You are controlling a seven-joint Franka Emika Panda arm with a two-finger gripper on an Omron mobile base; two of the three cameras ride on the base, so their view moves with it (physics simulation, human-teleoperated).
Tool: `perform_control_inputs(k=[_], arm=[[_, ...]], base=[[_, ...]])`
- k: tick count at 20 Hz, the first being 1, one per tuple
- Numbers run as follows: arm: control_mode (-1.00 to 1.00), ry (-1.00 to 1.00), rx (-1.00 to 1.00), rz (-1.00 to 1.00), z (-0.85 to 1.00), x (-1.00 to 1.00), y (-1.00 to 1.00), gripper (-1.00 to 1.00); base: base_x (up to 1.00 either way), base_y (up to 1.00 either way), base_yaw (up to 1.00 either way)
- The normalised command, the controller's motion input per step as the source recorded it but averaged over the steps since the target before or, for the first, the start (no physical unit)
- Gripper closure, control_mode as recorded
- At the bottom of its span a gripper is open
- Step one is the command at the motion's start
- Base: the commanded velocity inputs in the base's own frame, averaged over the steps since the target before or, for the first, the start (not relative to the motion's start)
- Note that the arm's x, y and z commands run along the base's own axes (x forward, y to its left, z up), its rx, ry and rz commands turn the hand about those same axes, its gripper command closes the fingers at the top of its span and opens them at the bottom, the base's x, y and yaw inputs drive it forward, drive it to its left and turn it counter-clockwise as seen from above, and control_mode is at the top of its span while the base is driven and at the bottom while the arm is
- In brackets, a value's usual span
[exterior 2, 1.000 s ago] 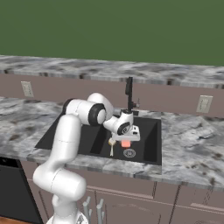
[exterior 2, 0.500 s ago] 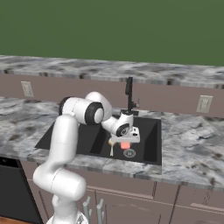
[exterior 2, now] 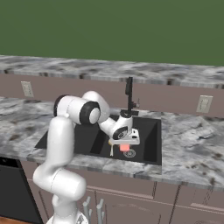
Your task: Pick up the dish brush and bar soap from the sink, and place them back in the cabinet, and close the cabinet doors.
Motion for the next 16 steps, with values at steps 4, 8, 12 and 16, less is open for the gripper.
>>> perform_control_inputs(k=[4, 8, 12, 16], arm=[[-1.0, -0.02, 0.0, 0.0, 0.35, -0.12, 0.0, 1.0], [-1.0, -0.01, 0.0, 0.0, 0.33, -0.08, 0.0, 1.0], [-1.0, 0.0, 0.0, 0.0, 0.41, -0.1, 0.0, 1.0], [-1.0, 0.0, 0.0, 0.0, 0.42, -0.12, 0.0, 1.0]], base=[[0.0, 0.0, 0.0], [0.0, 0.0, 0.0], [0.0, 0.0, 0.0], [0.0, 0.0, 0.0]])
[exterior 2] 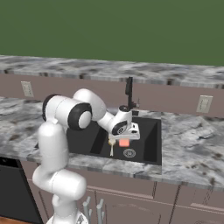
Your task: Pick up the dish brush and bar soap from the sink, and place them back in the cabinet, and close the cabinet doors.
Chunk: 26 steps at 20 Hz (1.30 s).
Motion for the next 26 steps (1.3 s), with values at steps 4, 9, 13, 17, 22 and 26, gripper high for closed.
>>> perform_control_inputs(k=[4, 9, 13, 17, 22, 26], arm=[[-1.0, 0.0, 0.0, 0.0, 0.4, -0.18, 0.0, 1.0], [-1.0, -0.01, 0.0, -0.01, 0.39, -0.3, 0.0, 1.0], [-1.0, -0.01, 0.0, -0.01, 0.45, -0.33, 0.0, 1.0], [-1.0, -0.02, 0.0, -0.02, 0.42, -0.35, 0.01, 1.0], [-1.0, -0.03, 0.0, -0.05, 0.32, -0.37, 0.15, 1.0], [-1.0, -0.05, 0.0, -0.07, 0.29, -0.41, 0.27, 1.0]], base=[[0.0, 0.0, 0.0], [0.0, 0.0, 0.0], [0.0, 0.0, 0.0], [0.0, 0.0, 0.0], [0.0, 0.0, 0.0], [0.0, 0.0, 0.0]])
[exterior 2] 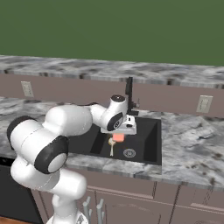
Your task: Pick up the dish brush and bar soap from the sink, and place them back in the cabinet, and close the cabinet doors.
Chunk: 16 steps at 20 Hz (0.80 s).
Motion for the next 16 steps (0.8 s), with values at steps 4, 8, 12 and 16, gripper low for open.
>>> perform_control_inputs(k=[4, 8, 12, 16], arm=[[-1.0, -0.01, 0.0, -0.07, 0.34, -0.43, 0.3, 1.0], [-1.0, 0.0, 0.0, -0.05, 0.36, -0.38, 0.22, 1.0], [-1.0, 0.0, 0.0, -0.03, 0.37, -0.32, 0.24, 1.0], [-1.0, 0.0, 0.0, -0.03, 0.39, -0.34, 0.25, 1.0]], base=[[0.0, 0.0, 0.0], [0.0, 0.0, 0.0], [0.0, 0.0, 0.0], [0.0, 0.0, 0.0]])
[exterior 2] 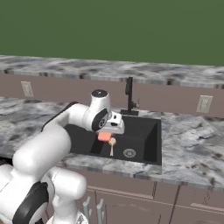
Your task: Pick up the dish brush and bar soap from the sink, and place them back in the cabinet, and close the cabinet doors.
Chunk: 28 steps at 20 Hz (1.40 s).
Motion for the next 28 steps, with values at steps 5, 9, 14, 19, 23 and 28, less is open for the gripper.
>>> perform_control_inputs(k=[5, 9, 14, 19, 23, 28], arm=[[-1.0, -0.06, 0.0, -0.02, 0.37, -0.23, 0.3, 1.0], [-1.0, -0.05, 0.0, 0.0, 0.38, -0.17, 0.38, 1.0], [-1.0, -0.02, 0.0, 0.0, 0.25, -0.12, 0.39, 1.0], [-1.0, -0.03, 0.0, 0.0, 0.19, -0.16, 0.26, 1.0], [-1.0, -0.01, 0.0, 0.0, 0.29, -0.34, 0.02, 1.0], [-1.0, 0.0, 0.0, 0.0, 0.28, -0.32, 0.0, 1.0]], base=[[0.0, 0.0, 0.0], [0.0, 0.0, 0.0], [0.0, 0.0, 0.0], [0.0, 0.0, 0.0], [0.0, 0.0, 0.0], [0.0, 0.0, 0.0]])
